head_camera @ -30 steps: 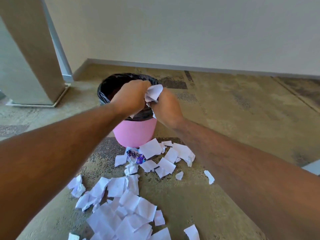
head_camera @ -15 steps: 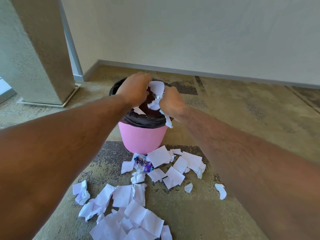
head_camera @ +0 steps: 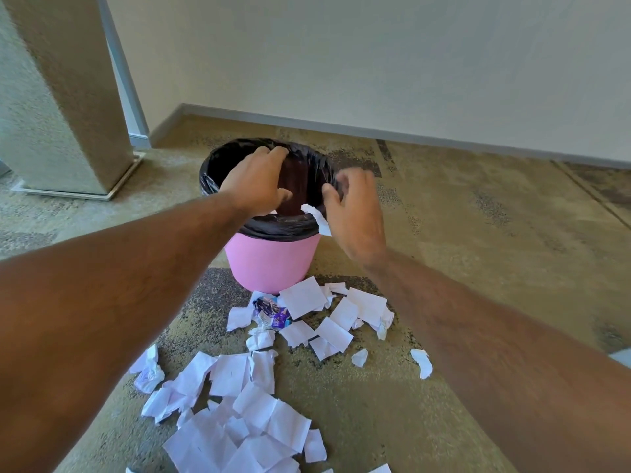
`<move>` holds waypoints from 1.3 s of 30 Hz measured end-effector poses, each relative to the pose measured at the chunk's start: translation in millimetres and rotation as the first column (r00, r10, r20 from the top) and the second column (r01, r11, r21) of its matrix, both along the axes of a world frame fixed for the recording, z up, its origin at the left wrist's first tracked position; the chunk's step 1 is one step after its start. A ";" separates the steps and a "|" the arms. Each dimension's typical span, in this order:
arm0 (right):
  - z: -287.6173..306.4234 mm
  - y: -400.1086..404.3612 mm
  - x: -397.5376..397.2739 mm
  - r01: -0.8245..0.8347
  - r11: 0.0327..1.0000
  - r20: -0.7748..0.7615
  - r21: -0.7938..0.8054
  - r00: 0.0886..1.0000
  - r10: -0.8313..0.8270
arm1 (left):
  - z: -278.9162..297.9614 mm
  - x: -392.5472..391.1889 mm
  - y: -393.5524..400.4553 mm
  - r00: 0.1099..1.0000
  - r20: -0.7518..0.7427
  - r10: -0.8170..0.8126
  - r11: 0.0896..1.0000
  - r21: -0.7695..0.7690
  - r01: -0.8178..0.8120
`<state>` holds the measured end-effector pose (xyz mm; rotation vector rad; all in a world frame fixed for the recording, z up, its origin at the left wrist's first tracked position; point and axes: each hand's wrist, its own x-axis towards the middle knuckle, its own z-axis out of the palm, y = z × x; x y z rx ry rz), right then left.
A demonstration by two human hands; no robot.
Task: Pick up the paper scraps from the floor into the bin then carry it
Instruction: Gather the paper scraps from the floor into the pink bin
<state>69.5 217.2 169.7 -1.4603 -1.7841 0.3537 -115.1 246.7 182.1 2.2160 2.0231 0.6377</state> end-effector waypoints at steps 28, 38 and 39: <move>-80.4 -136.7 54.9 -0.182 0.901 0.287 -0.395 0.906 0.309 | -138.8 44.9 -228.4 0.954 0.052 -0.295 0.900 -0.319 0.296; -171.6 -263.5 132.1 0.052 0.532 0.386 -0.845 0.749 0.538 | -207.5 123.3 -356.7 0.953 -0.123 -0.275 0.742 -0.657 0.130; -177.1 -271.0 134.8 0.075 0.527 0.405 -0.847 0.733 0.546 | -211.3 127.3 -362.7 0.947 -0.156 -0.280 0.749 -0.653 0.114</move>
